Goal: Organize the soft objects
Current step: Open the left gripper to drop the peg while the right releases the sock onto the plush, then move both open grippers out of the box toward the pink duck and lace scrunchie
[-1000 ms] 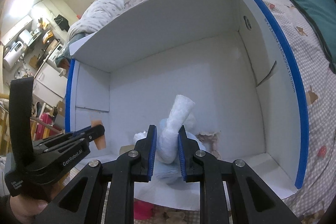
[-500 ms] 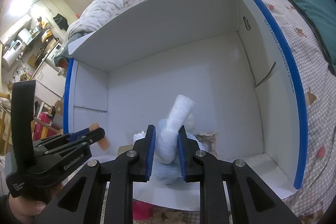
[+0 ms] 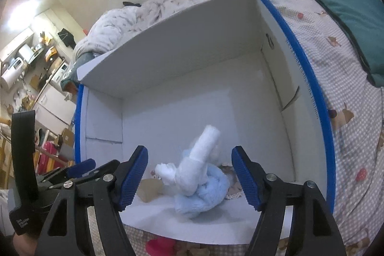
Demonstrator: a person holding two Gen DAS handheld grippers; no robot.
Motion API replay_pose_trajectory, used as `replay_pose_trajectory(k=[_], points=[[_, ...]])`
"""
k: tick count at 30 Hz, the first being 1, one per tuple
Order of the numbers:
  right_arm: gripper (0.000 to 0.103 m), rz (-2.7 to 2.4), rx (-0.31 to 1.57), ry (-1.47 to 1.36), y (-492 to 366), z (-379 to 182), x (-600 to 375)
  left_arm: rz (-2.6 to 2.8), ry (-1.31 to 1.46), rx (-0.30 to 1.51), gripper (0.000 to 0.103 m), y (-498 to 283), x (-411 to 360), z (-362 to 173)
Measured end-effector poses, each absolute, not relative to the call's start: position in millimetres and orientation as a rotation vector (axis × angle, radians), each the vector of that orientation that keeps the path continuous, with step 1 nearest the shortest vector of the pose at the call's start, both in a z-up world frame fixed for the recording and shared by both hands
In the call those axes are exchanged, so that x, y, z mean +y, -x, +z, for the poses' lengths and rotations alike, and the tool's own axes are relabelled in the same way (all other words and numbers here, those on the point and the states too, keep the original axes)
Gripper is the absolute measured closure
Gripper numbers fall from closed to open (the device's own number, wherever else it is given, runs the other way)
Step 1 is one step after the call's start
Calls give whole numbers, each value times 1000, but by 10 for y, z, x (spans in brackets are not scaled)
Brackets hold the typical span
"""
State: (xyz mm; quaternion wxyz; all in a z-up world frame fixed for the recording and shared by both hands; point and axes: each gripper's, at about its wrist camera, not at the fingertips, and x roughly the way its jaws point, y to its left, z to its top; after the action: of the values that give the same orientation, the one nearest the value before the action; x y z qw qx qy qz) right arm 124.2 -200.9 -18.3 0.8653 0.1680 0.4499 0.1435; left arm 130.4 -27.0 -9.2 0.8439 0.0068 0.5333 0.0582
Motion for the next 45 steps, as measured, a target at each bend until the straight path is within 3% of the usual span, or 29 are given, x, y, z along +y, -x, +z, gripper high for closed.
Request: replay_pose_trajectory(k=[30, 45], points=[[27, 331, 947, -253, -769, -63, -2029, 111, -2, 1054, 45, -736, 87, 235], [27, 341, 984, -218, -290, -72, -2051, 101, 53, 1091, 45, -224, 227, 78]])
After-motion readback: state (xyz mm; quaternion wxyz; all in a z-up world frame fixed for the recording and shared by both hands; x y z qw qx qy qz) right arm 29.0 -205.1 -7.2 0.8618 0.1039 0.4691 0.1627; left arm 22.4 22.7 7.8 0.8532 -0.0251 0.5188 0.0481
